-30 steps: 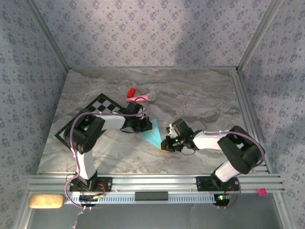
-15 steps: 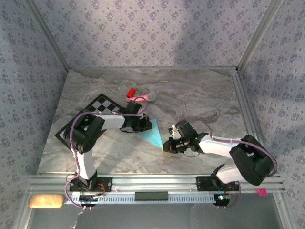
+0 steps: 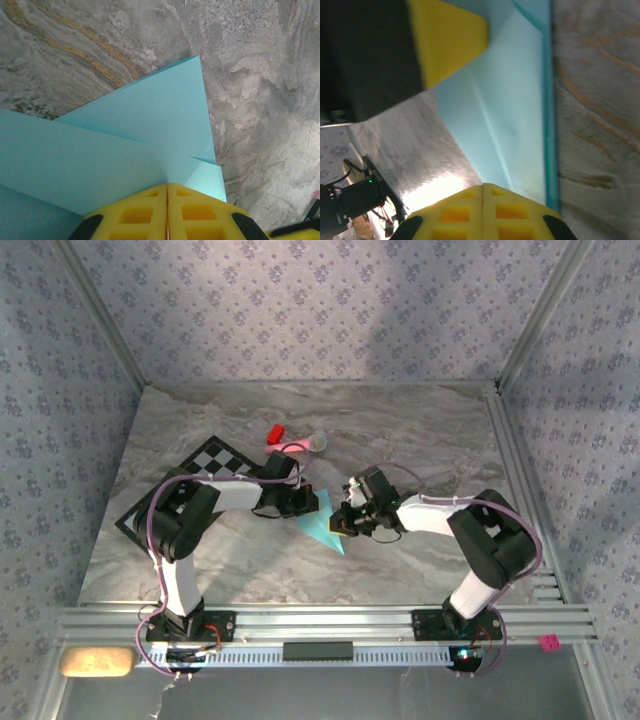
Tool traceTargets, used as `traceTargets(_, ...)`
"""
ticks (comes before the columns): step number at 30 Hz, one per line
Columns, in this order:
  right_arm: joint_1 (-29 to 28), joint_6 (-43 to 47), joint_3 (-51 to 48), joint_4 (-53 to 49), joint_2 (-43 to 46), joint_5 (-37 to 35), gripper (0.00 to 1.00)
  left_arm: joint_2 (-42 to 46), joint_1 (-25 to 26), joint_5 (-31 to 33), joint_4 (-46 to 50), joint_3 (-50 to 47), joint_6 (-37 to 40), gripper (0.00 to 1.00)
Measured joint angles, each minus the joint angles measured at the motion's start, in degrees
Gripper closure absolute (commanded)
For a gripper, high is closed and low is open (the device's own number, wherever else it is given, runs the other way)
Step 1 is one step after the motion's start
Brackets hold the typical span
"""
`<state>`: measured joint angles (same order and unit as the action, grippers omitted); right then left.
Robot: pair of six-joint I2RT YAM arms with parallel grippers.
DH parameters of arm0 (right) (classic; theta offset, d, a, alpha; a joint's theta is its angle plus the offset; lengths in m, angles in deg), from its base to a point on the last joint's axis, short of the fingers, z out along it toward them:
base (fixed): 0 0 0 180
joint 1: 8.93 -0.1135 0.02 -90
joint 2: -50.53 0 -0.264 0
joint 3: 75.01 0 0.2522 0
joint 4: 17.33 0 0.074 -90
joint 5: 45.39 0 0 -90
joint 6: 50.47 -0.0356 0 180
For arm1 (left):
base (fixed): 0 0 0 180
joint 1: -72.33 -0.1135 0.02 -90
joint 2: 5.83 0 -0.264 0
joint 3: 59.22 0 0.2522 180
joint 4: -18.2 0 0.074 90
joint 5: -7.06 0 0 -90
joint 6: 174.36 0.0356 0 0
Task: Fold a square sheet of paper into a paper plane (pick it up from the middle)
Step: Fourth fold the wing at the center of the table.
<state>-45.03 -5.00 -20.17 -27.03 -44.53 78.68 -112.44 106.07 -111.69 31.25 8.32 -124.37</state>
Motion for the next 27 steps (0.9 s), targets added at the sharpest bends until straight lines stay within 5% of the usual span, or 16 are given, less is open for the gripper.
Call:
traceTargets(12,-1.6,-1.6,-3.2,3.9,-1.4,-2.1,1.00,1.4,0.0,0.5,3.7,1.5,1.1,0.78)
traceTargets(20,-2.1,-3.1,-3.6,5.0,-1.4,-2.7,1.00,7.1,2.7,2.6,5.4,2.1,-0.5,0.93)
traceTargets(27,-2.1,-4.0,-4.2,6.1,-1.2,-2.8,1.00,6.3,6.6,0.7,0.1,-3.1,-4.3,0.97)
